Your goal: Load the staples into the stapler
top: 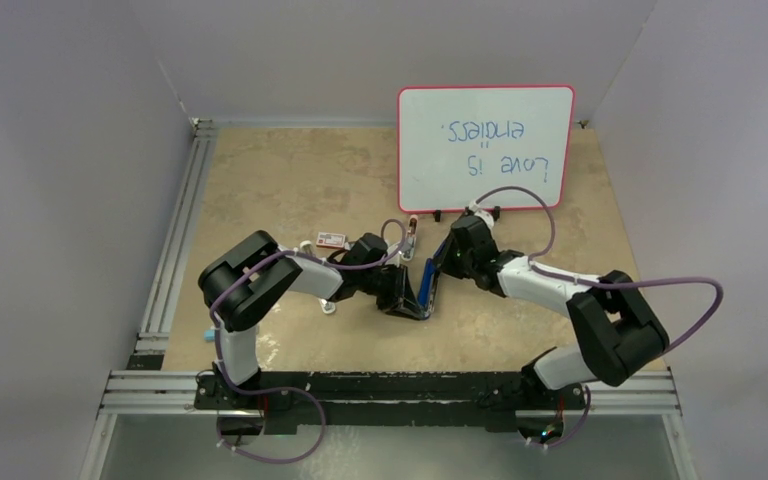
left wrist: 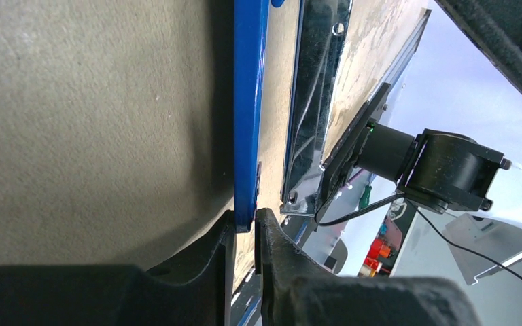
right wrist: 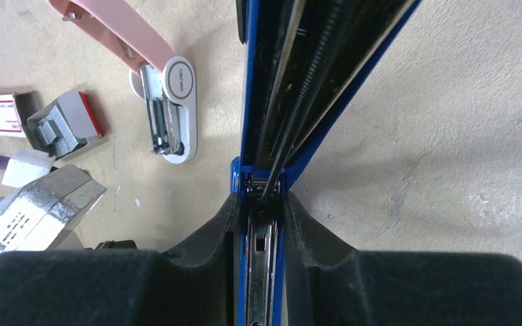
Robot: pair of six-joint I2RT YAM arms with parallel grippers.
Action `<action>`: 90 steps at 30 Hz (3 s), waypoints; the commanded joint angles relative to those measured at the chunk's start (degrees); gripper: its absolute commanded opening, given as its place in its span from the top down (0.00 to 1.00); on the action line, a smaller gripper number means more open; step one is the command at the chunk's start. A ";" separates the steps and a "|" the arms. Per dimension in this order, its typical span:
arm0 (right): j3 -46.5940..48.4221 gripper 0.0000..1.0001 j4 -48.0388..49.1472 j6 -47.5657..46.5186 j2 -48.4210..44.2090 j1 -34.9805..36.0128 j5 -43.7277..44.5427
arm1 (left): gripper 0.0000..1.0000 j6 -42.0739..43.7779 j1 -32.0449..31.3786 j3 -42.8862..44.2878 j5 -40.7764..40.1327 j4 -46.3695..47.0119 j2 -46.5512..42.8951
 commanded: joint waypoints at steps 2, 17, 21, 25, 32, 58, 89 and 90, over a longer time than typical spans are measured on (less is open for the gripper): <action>4.53 0.87 -3.05 -1.61 1.52 0.70 8.18 | 0.82 1.65 0.01 0.03 -1.86 -1.51 -1.75; 15.52 0.86 -9.59 -5.17 9.32 2.11 20.14 | 0.53 3.30 0.00 -1.44 -10.32 -7.34 -9.92; 18.31 0.82 -8.64 -8.43 12.41 2.58 19.74 | 0.50 5.06 -0.03 -0.94 -13.59 -10.78 -13.56; 20.51 0.79 -7.52 -11.49 14.78 3.26 17.92 | 0.49 6.95 -0.08 0.03 -17.90 -14.82 -17.50; 23.76 0.73 -7.91 -13.76 18.45 3.37 17.01 | 0.48 8.71 -0.09 1.14 -23.22 -19.49 -22.42; 20.69 0.50 -4.27 -15.30 -0.27 4.04 9.25 | 0.43 14.63 -0.03 6.78 -35.86 -35.30 -42.90; 26.91 0.62 -4.16 -25.59 12.30 19.12 10.50 | 0.50 30.99 -0.08 7.25 -58.98 -39.93 -58.79; 27.34 0.61 -4.45 -25.59 12.96 19.32 10.85 | 0.50 30.48 -0.08 7.39 -59.22 -41.15 -59.20</action>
